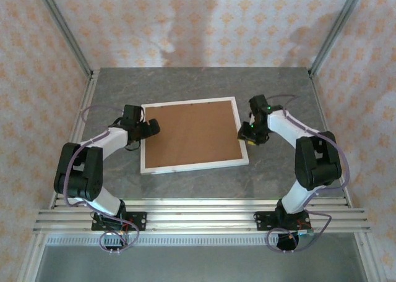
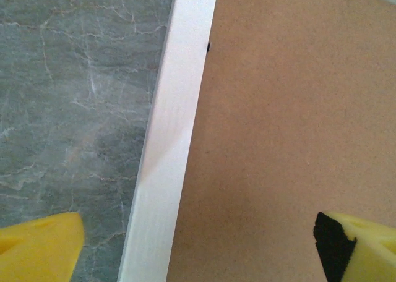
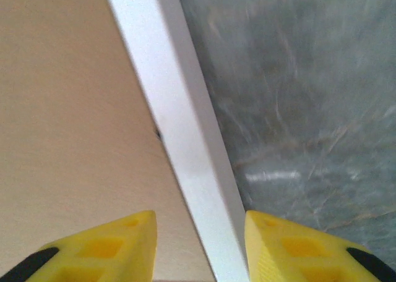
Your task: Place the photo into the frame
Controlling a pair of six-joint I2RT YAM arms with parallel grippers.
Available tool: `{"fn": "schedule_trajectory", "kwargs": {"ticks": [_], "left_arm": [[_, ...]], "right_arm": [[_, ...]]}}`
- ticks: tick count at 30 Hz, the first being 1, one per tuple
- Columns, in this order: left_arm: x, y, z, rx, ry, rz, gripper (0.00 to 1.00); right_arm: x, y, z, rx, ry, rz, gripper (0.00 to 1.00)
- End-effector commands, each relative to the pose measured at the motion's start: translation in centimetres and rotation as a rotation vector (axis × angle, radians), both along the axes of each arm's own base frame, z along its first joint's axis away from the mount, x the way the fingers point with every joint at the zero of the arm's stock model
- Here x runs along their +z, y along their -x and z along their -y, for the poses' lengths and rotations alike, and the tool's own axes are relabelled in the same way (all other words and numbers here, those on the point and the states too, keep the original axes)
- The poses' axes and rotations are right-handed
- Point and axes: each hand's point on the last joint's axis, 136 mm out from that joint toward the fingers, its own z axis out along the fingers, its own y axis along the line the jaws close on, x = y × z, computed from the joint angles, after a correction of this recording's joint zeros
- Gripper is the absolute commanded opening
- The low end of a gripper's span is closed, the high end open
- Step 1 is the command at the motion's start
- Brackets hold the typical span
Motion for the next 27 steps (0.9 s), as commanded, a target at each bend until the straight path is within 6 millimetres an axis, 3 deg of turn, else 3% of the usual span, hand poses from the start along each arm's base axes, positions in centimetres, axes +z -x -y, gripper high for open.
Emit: {"fn": "schedule_trajectory", "kwargs": {"ticks": [1,8,15,21,27], "left_arm": [[-0.3,-0.3,-1.5,-0.01,-0.046,-0.034,0.9],[-1.1,-1.6,-1.2,-0.045,0.049,-0.038,0.66],[-2.2,-1.8,0.0,-0.087,0.1,-0.056,0.49],[-2.1,-2.3,1.2,-0.134,0.153,-0.055,0.33],[-2.4,-3.0,2.9,-0.19,0.17,-0.078,0.29]], "right_arm": [[2.0,-3.4,2.0,0.025,0.056,0.075,0.42],[2.3,-10.1,4.3,0.048,0.092,0.123,0.43],[1.5,-14.7,2.3,0.113,0.016,0.135,0.42],[0.3,-17.1,0.3,0.123,-0.081,0.12,0.39],[-0.4,-17.3,1.1,0.12,-0.028,0.108,0.38]]}}
